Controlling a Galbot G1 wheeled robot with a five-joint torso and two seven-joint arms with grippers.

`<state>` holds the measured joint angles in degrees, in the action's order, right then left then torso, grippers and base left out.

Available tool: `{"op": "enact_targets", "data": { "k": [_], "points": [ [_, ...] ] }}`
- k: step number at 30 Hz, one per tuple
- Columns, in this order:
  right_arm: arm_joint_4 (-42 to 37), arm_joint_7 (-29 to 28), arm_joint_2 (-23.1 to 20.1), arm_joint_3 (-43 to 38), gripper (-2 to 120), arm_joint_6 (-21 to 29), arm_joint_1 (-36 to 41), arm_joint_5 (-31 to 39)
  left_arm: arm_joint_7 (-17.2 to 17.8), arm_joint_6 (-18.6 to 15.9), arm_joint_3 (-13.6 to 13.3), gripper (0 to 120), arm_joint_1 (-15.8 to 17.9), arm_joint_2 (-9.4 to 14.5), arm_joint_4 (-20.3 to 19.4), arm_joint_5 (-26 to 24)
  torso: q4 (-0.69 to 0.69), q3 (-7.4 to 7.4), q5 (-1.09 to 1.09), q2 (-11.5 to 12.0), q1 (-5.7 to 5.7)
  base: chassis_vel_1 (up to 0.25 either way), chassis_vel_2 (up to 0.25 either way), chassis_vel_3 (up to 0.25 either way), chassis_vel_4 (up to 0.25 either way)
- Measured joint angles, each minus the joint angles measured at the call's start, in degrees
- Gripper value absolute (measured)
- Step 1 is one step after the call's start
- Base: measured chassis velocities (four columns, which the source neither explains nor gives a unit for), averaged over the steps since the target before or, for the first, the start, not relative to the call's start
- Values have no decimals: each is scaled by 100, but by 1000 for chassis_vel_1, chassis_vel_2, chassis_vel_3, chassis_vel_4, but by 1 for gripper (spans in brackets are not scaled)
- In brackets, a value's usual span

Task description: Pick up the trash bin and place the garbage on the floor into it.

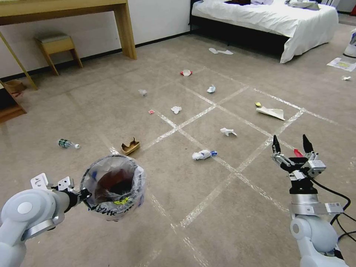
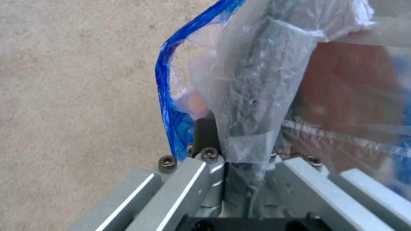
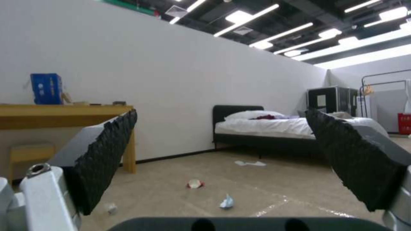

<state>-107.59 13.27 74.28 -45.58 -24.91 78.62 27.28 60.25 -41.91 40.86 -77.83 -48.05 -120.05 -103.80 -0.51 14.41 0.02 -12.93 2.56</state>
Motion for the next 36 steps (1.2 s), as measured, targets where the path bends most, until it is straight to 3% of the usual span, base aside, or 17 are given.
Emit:
{"op": "enact_targets", "data": {
  "k": [36],
  "points": [
    [55, 42, 40, -9, 100, -2, -14, -26, -128, 16, -169, 1, -24, -38, -13, 182, -1, 0, 0, 0, 0, -78, 77, 79, -77]
  ]
}}
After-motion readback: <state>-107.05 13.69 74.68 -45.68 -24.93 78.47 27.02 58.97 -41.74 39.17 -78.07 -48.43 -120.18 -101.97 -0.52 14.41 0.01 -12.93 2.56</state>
